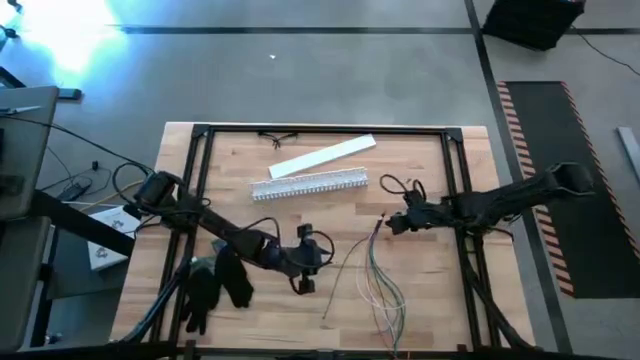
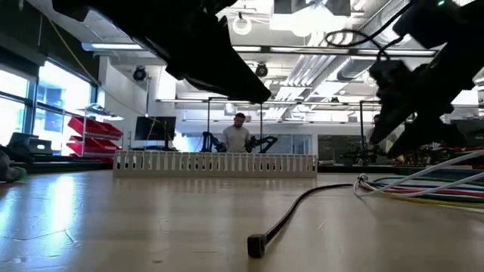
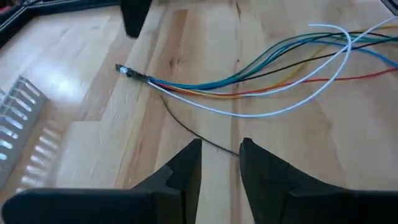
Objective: Ziptie cables
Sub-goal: Wrap the black zip tie on the cable
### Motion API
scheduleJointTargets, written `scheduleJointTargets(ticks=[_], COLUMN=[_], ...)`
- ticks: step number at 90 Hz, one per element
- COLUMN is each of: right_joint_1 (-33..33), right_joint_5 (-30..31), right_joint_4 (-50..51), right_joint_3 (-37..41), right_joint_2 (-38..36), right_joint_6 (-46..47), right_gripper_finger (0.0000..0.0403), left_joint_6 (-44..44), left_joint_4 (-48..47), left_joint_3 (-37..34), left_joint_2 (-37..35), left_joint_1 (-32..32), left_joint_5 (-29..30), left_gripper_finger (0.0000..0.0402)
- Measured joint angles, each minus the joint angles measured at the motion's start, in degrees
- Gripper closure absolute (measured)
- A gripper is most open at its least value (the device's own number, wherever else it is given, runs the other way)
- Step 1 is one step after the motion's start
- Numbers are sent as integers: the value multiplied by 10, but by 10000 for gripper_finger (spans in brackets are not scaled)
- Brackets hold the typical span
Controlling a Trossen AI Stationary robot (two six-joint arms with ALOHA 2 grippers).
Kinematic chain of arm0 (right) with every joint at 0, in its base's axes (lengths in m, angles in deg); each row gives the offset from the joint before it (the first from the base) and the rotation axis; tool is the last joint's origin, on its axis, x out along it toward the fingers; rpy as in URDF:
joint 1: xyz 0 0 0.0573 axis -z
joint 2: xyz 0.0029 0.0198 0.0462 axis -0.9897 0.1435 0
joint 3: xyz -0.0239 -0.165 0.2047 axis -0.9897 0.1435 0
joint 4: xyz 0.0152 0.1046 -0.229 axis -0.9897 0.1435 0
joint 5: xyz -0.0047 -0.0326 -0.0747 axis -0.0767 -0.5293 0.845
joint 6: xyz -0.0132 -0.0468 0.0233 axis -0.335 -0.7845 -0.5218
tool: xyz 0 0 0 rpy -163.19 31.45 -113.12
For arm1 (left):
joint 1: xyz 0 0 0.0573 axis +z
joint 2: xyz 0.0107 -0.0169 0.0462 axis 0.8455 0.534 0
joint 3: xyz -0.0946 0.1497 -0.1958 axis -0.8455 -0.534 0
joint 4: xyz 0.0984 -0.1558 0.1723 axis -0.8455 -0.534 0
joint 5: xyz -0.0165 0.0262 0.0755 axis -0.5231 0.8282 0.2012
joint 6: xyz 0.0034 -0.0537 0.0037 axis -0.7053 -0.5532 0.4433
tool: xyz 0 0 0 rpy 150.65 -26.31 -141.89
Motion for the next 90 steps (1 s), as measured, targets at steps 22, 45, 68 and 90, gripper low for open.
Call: scheduleJointTargets(ticks=[22,45,68,90], right_joint_1=[32,35,36,33], right_joint_5=[10,25,40,54], right_joint_4=[6,16,18,29], right_joint_3=[-64,-120,-129,-124], right_joint_2=[154,249,272,224], right_joint_6=[19,3,-8,-52], right_gripper_finger=[185,217,328,390], left_joint_6=[9,4,4,6], left_joint_4=[-11,-13,-6,-5], left_joint_3=[0,0,0,0], left_joint_2=[0,0,0,-9], left_joint_1=[-9,-8,-8,-11], left_joint_5=[24,25,40,76], left_gripper_finger=[312,313,313,313])
